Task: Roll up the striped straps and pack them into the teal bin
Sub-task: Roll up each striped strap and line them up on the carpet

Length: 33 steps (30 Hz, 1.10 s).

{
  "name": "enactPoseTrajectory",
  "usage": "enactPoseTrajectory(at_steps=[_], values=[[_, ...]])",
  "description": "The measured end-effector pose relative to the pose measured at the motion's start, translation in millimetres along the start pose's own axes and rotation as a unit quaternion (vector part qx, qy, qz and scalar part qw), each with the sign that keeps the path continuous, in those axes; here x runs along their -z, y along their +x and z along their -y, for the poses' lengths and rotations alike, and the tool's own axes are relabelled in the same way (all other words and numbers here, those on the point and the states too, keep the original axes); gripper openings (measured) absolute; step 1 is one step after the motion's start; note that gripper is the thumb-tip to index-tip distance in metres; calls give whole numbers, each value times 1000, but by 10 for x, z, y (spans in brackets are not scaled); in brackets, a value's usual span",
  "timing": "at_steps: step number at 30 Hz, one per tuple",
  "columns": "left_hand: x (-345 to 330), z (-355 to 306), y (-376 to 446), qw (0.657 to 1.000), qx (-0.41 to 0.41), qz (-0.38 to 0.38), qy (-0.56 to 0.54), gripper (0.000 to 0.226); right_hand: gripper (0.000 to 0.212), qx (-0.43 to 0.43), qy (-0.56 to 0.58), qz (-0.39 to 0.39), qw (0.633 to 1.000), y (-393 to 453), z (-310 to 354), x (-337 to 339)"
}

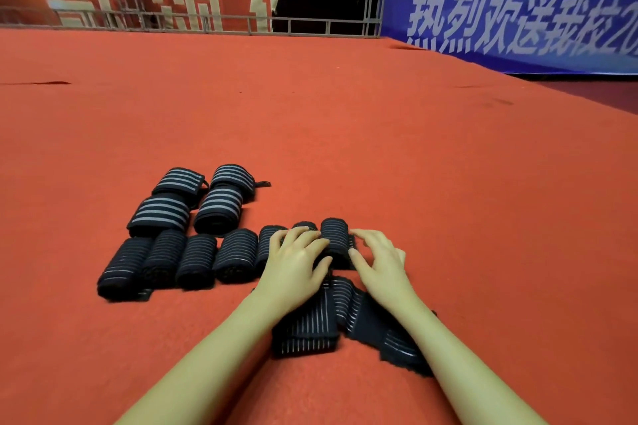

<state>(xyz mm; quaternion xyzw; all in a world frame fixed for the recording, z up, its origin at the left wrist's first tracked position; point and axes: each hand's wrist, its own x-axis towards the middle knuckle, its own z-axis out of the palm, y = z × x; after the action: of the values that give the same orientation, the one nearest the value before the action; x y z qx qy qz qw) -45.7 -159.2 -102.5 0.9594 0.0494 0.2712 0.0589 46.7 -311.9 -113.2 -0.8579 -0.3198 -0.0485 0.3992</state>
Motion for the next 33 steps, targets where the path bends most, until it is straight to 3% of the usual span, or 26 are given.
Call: enactPoseTrajectory(at_steps=[3, 7, 10, 14, 17, 21, 24, 27, 29, 33], values=[[104, 15, -172, 1000, 14, -3, -28, 36, 16, 33, -1, -13, 999, -190, 91, 24], [213, 22, -468, 997, 20, 51, -52, 55, 56, 53, -97, 79, 991, -427, 216, 18], [268, 15, -693, 995, 16, 68, -69, 63, 31, 74, -120, 111, 984, -589, 227, -8], [302, 20, -930, 991, 24, 42, -122, 38, 19, 104, -38, 71, 991, -788, 344, -27], [409, 49, -1046, 978, 66, -42, -191, 30, 22, 116, 13, 53, 992, -842, 530, -27], [575, 111, -1118, 974, 45, -106, -197, 17, 19, 139, 72, 36, 987, -862, 781, 13], [635, 212, -1191, 979, -16, -91, -180, 16, 31, 156, 86, 64, 982, -881, 876, 27], [664, 319, -1315, 983, -36, -35, -178, 16, 30, 130, 49, 70, 988, -850, 914, -7], [688, 328, -1391, 983, -32, -4, -182, 17, 39, 119, -10, 124, 985, -852, 891, -26], [697, 290, -1536, 980, -31, 17, -194, 26, 59, 125, -135, 267, 946, -971, 780, -79]])
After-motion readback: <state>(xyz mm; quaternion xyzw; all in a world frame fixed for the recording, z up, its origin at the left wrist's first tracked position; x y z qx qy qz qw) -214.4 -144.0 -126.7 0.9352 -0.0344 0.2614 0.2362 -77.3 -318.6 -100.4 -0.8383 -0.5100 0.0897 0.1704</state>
